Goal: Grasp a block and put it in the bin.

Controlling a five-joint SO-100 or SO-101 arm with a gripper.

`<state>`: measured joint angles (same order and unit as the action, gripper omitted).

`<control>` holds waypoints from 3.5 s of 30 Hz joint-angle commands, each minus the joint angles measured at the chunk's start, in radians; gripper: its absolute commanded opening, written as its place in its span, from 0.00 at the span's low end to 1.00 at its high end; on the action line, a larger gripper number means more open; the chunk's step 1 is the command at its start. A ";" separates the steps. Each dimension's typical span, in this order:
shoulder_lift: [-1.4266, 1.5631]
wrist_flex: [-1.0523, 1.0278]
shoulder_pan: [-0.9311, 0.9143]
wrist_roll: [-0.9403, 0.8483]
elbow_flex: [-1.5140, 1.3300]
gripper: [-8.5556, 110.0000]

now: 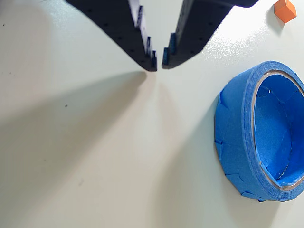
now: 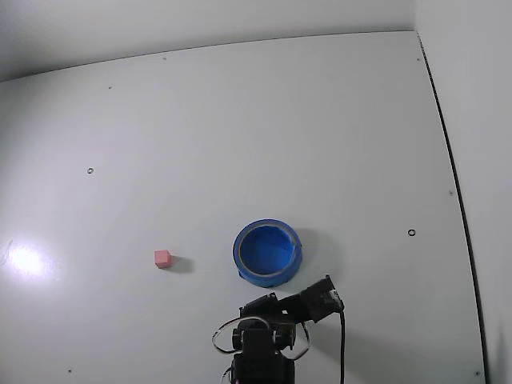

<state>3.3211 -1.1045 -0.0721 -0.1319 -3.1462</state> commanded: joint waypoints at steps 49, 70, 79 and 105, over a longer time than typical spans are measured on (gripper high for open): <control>-1.048 -0.005 0.483 -0.604 1.267 0.28; -1.401 0.012 0.718 -0.472 1.503 0.27; -1.594 0.026 0.738 -0.472 1.506 0.27; -1.792 0.201 0.729 -0.555 1.496 0.27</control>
<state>1.5018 -0.9189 0.6519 -0.6719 -1.7150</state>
